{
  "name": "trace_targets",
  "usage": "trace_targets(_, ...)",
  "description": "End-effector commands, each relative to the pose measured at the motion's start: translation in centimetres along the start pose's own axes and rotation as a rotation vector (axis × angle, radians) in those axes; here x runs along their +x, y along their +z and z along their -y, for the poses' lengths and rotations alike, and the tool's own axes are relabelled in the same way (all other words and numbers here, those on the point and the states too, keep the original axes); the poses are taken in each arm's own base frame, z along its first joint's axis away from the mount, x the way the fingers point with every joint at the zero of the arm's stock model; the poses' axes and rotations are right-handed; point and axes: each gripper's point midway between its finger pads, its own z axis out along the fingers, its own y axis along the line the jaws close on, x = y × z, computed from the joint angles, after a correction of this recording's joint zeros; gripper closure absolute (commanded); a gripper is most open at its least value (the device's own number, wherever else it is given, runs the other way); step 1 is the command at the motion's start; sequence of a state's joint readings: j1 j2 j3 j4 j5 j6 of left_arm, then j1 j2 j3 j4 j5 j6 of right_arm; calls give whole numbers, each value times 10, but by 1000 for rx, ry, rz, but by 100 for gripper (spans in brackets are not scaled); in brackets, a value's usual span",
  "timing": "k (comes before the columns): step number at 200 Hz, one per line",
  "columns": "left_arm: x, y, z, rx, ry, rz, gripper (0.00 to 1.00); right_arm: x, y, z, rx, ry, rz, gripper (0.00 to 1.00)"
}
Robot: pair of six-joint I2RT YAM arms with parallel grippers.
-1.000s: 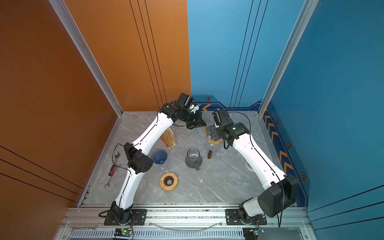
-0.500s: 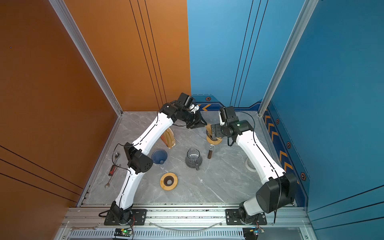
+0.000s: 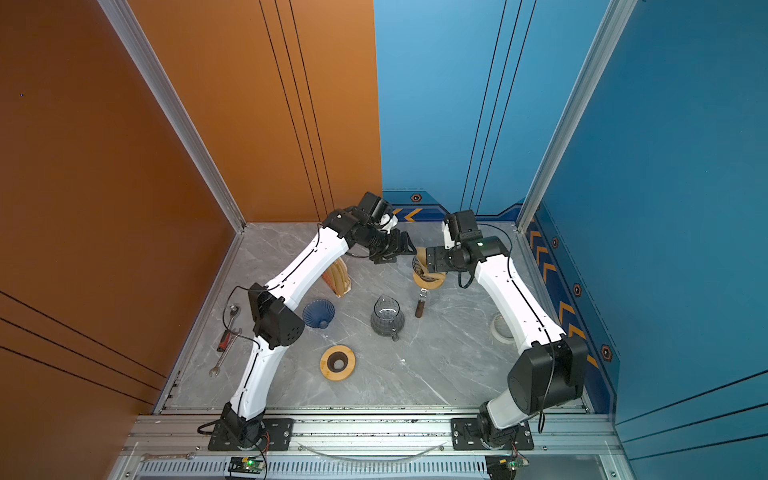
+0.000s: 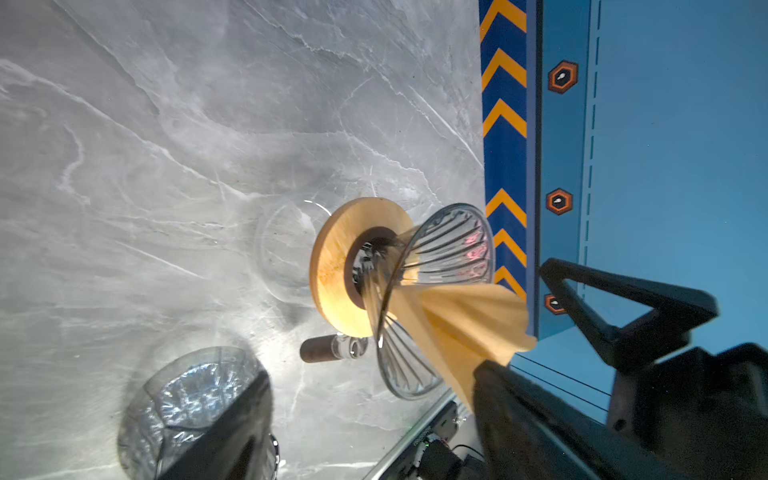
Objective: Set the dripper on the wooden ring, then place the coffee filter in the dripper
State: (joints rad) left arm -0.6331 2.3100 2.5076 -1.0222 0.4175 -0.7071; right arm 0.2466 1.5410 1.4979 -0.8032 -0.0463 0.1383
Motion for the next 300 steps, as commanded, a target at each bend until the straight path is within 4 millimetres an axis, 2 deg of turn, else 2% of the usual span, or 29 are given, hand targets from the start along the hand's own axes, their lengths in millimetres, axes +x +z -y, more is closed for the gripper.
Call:
trace_targets(1, 2, -24, 10, -27, 90, 50, 8, -3, 0, 3, -18, 37, -10, 4)
trace_targets(15, 4, -21, 8, -42, 105, 44, 0, -3, 2, 5, -31, 52, -10, 4)
trace_targets(45, 6, -13, 8, -55, 128, 39, 2, -5, 4, 7, -71, 84, -14, 3)
trace_targets(83, 9, -8, 8, -72, 181, 38, 2, 0, 18, 6, -106, 109, -62, 3)
trace_targets(123, 8, -30, 22, -99, 360, 98, 2, 5, 31, 11, -75, 123, -92, 2)
trace_targets(161, 19, -50, 33, -104, 544, 107, 2, 7, 41, 17, -46, 125, -116, 0)
trace_targets(225, 43, -74, 31, -164, 814, 96, 2, 16, 52, 16, -42, 140, -198, 0)
trace_targets(275, 61, -90, 30, -111, 880, 142, 2, 20, 63, 11, -32, 144, -242, 0)
trace_targets(300, 66, -99, 23, -118, 887, 153, 2, 23, 68, 10, -15, 140, -268, 0)
